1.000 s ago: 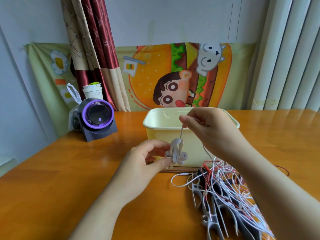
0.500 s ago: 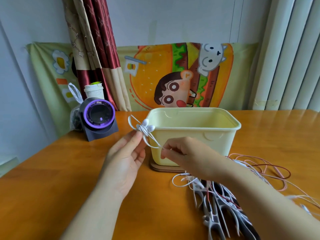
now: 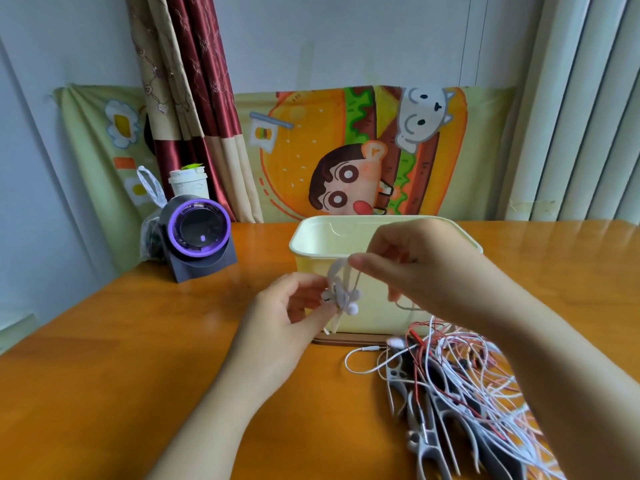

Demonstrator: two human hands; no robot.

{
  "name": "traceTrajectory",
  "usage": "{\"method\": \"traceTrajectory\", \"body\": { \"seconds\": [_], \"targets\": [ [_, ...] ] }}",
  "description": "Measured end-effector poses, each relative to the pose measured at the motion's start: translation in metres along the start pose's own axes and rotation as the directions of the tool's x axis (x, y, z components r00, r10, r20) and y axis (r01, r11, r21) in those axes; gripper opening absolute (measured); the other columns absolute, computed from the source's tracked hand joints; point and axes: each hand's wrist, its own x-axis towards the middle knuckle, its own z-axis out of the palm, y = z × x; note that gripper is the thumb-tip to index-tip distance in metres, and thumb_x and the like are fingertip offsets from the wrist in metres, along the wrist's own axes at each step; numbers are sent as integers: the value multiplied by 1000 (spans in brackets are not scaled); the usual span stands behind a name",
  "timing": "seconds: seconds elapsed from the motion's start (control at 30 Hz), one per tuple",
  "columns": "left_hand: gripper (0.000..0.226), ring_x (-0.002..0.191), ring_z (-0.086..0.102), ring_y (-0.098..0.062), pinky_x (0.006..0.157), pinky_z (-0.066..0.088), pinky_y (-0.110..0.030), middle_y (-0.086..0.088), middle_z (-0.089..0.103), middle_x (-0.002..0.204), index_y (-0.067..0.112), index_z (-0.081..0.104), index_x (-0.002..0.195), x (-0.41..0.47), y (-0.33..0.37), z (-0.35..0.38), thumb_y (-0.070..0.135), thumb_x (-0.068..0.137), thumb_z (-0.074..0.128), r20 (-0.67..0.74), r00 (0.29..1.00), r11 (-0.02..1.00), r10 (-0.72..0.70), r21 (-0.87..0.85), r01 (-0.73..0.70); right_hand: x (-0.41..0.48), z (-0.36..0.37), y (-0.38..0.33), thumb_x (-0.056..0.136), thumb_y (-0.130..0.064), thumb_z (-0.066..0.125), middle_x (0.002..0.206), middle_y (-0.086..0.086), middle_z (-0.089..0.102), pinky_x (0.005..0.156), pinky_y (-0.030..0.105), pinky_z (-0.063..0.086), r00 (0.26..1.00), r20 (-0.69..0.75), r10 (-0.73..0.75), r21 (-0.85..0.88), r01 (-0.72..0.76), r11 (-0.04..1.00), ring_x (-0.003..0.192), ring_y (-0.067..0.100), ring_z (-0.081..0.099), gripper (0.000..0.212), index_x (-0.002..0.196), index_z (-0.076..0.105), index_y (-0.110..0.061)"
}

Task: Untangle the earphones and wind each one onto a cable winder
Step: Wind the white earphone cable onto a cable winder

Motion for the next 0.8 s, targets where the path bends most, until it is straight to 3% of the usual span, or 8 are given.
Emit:
{"method": "traceTrajectory", "body": {
  "seconds": [0.27, 0.43, 0.5, 0.53, 0.6, 0.63, 0.7, 0.8],
  "targets": [
    [22, 92, 66, -9, 81, 52, -24, 10, 71, 97, 33, 69, 99, -2, 1, -2, 17, 83, 72, 181, 982, 997, 51, 44, -60, 5, 1, 13, 86, -36, 64, 55, 6, 65, 45, 9, 39, 997, -66, 31, 88, -26, 996, 42, 3, 54, 31, 73, 64, -8],
    [26, 97, 68, -10, 83, 52, -23, 5, 73, 100, 34, 73, 98, -1, 4, -5, 32, 74, 82, 247, 968, 979, 50, -203, 1, 7, 12, 32, 83, -43, 63, 43, -6, 47, 42, 19, 36, 993, -31, 111, 139, -106, 985, 40, 10, 45, 35, 66, 59, -13],
    [36, 92, 67, -8, 79, 51, -19, 5, 74, 96, 32, 76, 94, 0, 6, -6, 32, 61, 88, 266, 962, 894, 57, -442, 69, 3, 20, 37, 76, -47, 62, 48, 2, 43, 44, 14, 36, 973, 174, 152, 369, -207, 906, 38, 7, 37, 39, 68, 57, -9],
    [41, 88, 68, -8, 75, 52, -18, 3, 73, 93, 28, 77, 91, 1, 6, -6, 32, 53, 92, 275, 960, 816, 44, -565, 124, 2, 24, 38, 74, -44, 62, 49, 3, 40, 50, 14, 40, 949, 283, 136, 517, -270, 812, 38, 5, 33, 38, 69, 55, -8],
    [48, 77, 68, -10, 66, 54, -21, -3, 73, 91, 21, 78, 86, 0, 7, -7, 27, 43, 98, 283, 959, 631, 0, -744, 220, 0, 27, 37, 74, -36, 62, 44, -7, 38, 64, 21, 46, 910, 410, 59, 702, -356, 617, 36, 1, 33, 32, 67, 51, -7],
    [49, 74, 68, -10, 64, 55, -22, -5, 73, 95, 18, 78, 87, 1, 7, -8, 23, 43, 98, 283, 959, 565, -7, -791, 237, -1, 27, 37, 75, -33, 64, 43, -10, 40, 65, 21, 48, 897, 440, 35, 725, -378, 575, 36, 1, 36, 29, 66, 53, -8],
    [49, 71, 65, -9, 65, 55, -23, -9, 71, 111, 17, 77, 95, 2, 6, -12, 19, 50, 96, 274, 962, 474, 10, -848, 236, -1, 27, 39, 79, -27, 64, 47, -4, 47, 58, 17, 48, 870, 493, 26, 675, -401, 619, 40, 5, 43, 20, 71, 62, -8],
    [51, 78, 67, -8, 66, 55, -24, -8, 69, 120, 18, 76, 102, 8, 2, -20, 21, 53, 93, 190, 982, 421, -15, -889, 179, -2, 29, 45, 85, -36, 60, 54, -2, 42, 77, 34, 56, 834, 548, 59, 439, -347, 829, 49, 12, 44, 25, 87, 72, -15]
  ]
}}
